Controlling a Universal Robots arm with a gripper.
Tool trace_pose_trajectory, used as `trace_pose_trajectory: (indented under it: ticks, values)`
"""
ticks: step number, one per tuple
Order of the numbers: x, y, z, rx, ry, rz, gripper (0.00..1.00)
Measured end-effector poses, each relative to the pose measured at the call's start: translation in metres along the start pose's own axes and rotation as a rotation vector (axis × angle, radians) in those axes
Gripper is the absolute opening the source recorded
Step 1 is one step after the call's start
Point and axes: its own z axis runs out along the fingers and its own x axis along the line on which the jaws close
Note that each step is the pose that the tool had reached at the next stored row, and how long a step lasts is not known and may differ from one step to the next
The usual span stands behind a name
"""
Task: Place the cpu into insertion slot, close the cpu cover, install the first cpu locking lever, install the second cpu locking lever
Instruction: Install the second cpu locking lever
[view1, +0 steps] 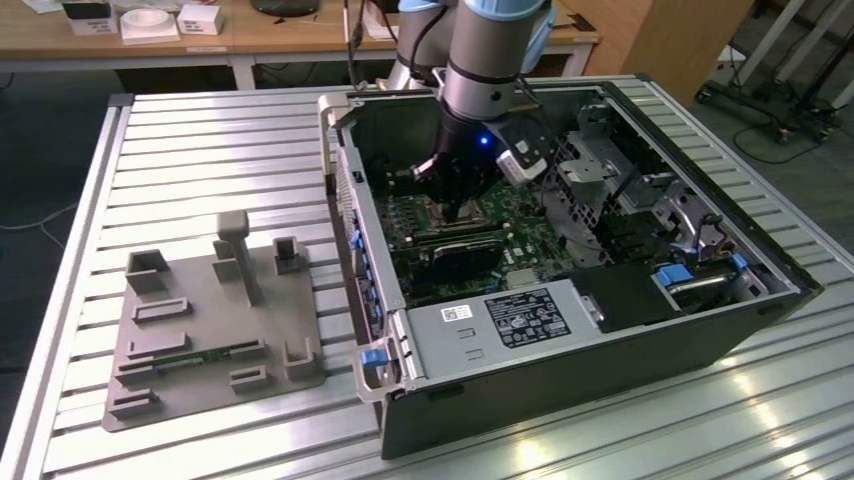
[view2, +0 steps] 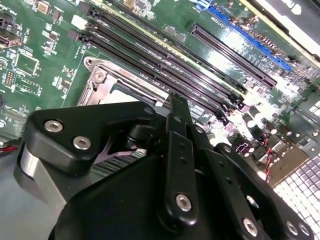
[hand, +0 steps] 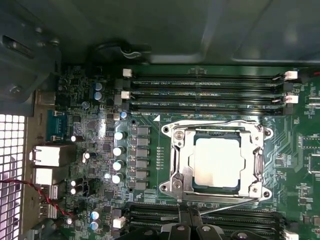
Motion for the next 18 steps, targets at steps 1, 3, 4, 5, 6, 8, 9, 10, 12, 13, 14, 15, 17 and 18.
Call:
trace_pose_trajectory:
  ticks: [1,3,4,5,6,8,9,10,12,13,14,15,17,18]
  values:
    - [0.0005,0.0,0.0005,0.0,0.0001,0.0,0.1]
    - [0.0019,0.0,0.0012,0.0001,0.0002,0.0,0.1]
    - [0.0027,0.0,0.0016,0.0001,0.0002,0.0,0.1]
    - [0.0036,0.0001,0.0019,0.0,0.0002,0.0,0.1]
    - [0.0043,0.0001,0.0022,0.0,0.0003,0.0,0.1]
    - [0.0059,0.0002,0.0028,0.0,0.0004,0.0,0.1]
    - [0.0067,0.0002,0.0032,-0.0001,0.0004,0.0,0.1]
    - [0.0075,0.0002,0.0035,0.0,0.0006,0.0,0.1]
    - [0.0091,0.0003,0.0043,0.0,0.0006,-0.001,0.1]
    - [0.01,0.0003,0.0047,0.0001,0.0007,-0.002,0.1]
    - [0.0109,0.0003,0.0053,-0.0001,0.0007,-0.003,0.1]
    - [0.0118,0.0004,0.006,0.0,0.0007,-0.005,0.1]
    - [0.0131,0.0004,0.0074,0.0001,0.0009,-0.009,0.1]
    - [0.0135,0.0004,0.0082,0.0001,0.001,-0.011,0.1]
